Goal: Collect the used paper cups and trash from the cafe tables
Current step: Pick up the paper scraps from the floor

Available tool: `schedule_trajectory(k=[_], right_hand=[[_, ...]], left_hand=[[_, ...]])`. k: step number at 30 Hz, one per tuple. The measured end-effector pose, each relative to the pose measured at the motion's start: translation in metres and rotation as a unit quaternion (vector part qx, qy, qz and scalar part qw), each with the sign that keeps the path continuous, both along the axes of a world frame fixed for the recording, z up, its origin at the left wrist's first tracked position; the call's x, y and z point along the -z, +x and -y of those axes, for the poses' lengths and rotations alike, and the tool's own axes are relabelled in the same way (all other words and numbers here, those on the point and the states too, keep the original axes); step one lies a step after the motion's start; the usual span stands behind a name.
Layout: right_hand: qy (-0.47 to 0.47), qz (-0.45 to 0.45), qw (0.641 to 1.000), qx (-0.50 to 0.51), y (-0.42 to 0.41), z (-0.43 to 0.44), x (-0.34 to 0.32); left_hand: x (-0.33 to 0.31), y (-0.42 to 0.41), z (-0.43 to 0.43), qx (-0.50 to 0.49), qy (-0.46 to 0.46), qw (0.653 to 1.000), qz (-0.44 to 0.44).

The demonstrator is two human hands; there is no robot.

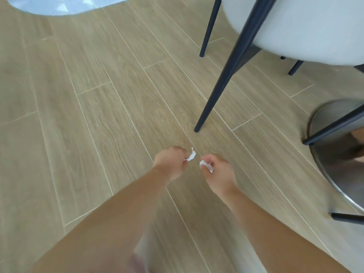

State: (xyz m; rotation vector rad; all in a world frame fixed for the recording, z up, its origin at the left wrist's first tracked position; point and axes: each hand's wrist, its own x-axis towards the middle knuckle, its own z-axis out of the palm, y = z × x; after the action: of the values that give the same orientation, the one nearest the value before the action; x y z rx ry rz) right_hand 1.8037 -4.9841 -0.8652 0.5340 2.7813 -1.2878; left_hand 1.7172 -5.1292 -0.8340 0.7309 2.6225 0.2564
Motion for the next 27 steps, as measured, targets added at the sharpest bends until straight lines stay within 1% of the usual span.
schedule_trajectory(k=[3,8,14,17,19,22,27], right_hand=[[-0.01,-0.023,1.0,0.013,0.005,0.011,-0.085],[-0.046,-0.027,0.997,0.049,0.024,0.03,-0.244],[-0.059,-0.032,0.996,0.062,0.047,0.047,-0.444],[-0.062,-0.043,0.994,0.083,0.055,0.054,-0.531],[-0.064,-0.05,0.991,0.106,0.057,0.055,-0.578],[-0.055,-0.09,0.984,0.141,0.059,0.055,-0.631],[-0.038,-0.126,0.971,0.199,0.073,0.047,-0.672]], left_hand=[[-0.082,0.001,0.008,0.017,0.025,1.0,0.001],[-0.24,0.023,0.019,0.027,0.07,0.997,-0.02],[-0.43,0.054,0.044,0.012,0.102,0.995,0.016],[-0.512,0.057,0.048,0.024,0.125,0.992,-0.01],[-0.556,0.055,0.046,0.039,0.145,0.988,-0.024],[-0.605,0.051,0.036,0.058,0.159,0.985,-0.037],[-0.649,0.056,0.013,0.116,0.177,0.974,-0.075]])
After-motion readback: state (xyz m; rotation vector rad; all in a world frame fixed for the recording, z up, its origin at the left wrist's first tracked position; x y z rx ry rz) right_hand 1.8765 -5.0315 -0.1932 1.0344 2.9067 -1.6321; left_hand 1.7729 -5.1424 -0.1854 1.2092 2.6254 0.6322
